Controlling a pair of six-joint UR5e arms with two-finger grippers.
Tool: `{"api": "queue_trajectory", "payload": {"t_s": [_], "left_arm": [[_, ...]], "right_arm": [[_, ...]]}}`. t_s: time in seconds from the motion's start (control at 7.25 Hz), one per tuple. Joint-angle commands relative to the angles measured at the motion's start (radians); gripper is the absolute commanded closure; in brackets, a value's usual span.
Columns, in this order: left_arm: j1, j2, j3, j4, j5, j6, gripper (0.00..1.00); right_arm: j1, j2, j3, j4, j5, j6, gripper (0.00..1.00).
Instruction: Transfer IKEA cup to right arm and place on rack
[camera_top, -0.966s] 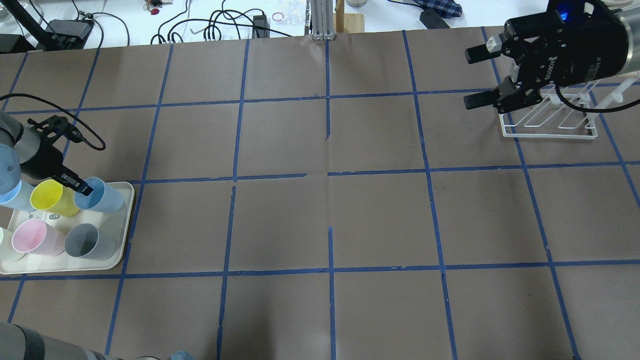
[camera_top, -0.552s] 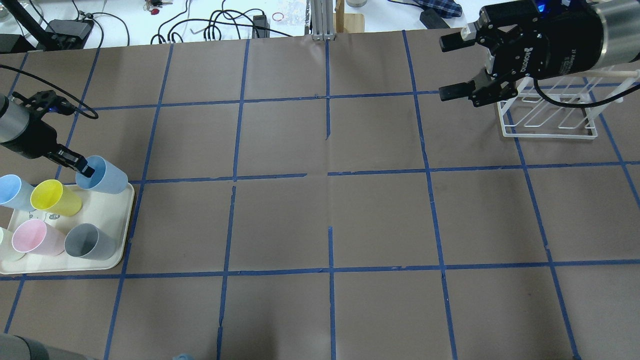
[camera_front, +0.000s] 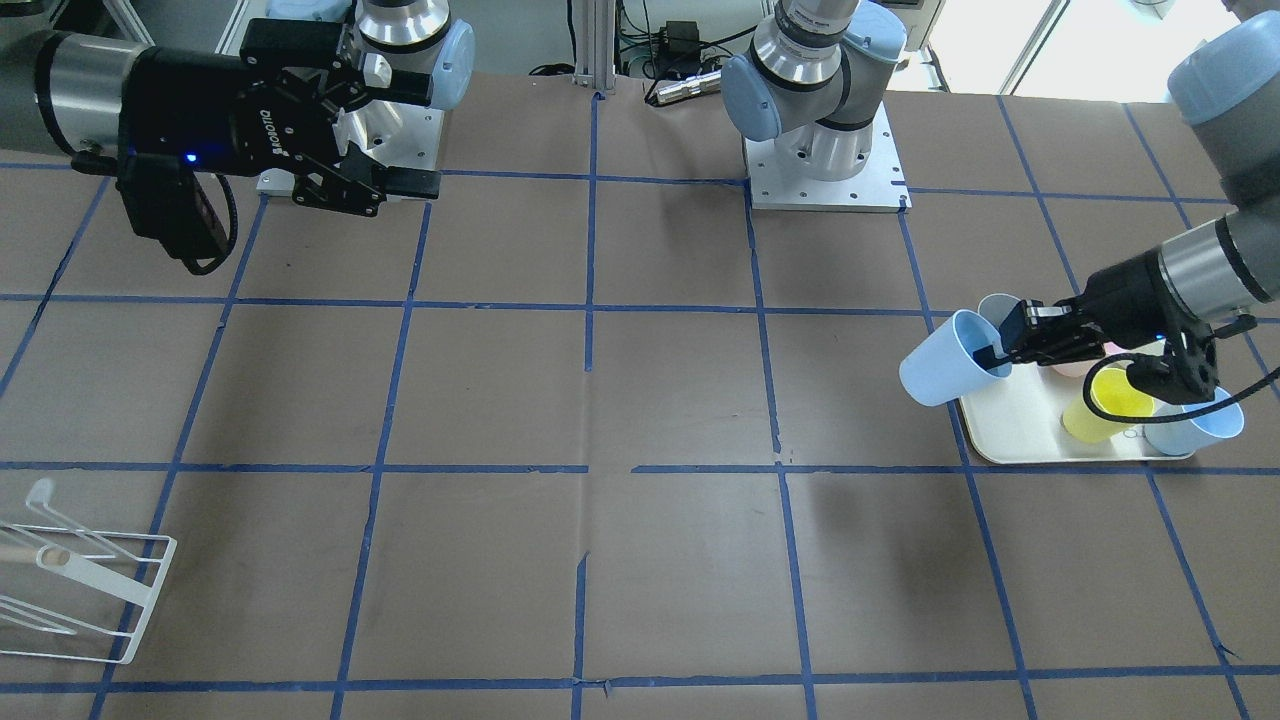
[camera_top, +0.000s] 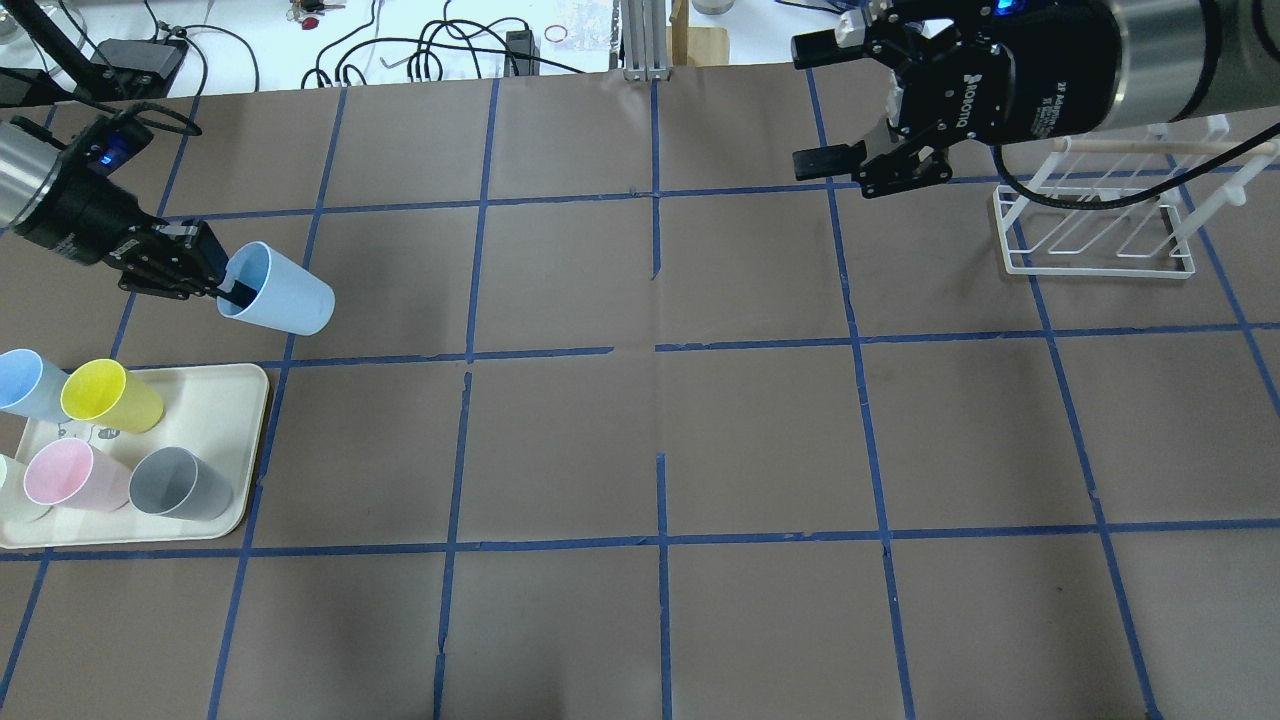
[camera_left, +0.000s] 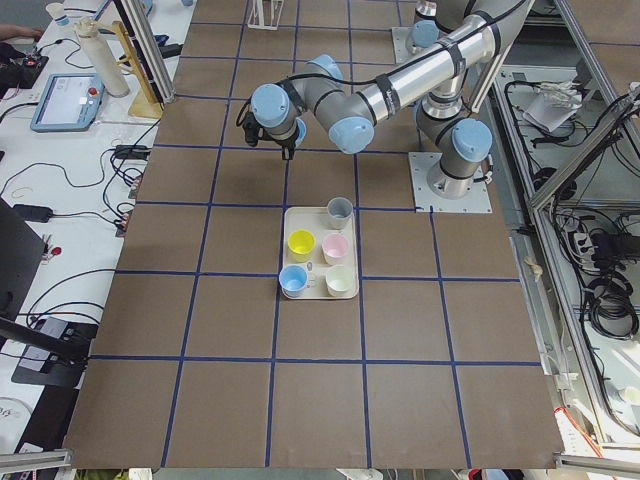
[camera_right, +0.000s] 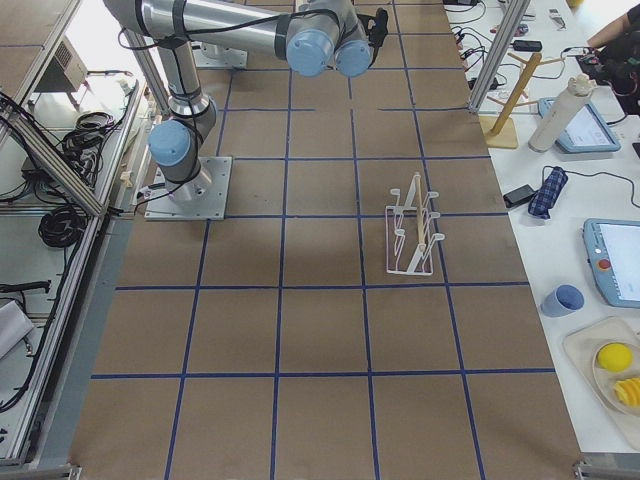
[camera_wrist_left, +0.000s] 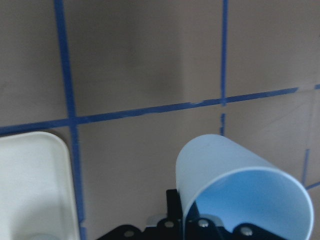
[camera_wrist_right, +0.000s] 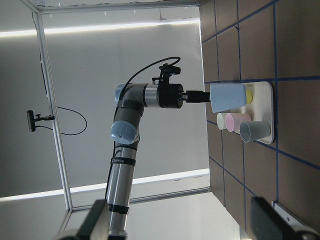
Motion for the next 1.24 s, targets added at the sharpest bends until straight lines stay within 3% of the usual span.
{"api": "queue_trajectory", "payload": {"t_s": [0.0, 0.55, 0.83, 1.1], "left_arm": [[-0.026, 0.057, 0.004, -0.302, -0.267, -0.094, 1.0], [-0.137, 0.097, 0.003, -0.679, -0.587, -0.074, 1.0], [-0.208, 0.098, -0.013, -0.772, -0.72, -0.028, 1.0], [-0.28, 0.096, -0.017, -0.819, -0.834, -0.025, 1.0]], "right_arm": [[0.042, 0.0, 0.0, 0.0, 0.025, 0.002, 0.02], [0.082, 0.0, 0.001, 0.092, 0.065, 0.012, 0.01], [0.125, 0.01, 0.008, 0.091, 0.14, 0.014, 0.0], [0.133, 0.019, 0.015, 0.088, 0.14, 0.017, 0.0]]}}
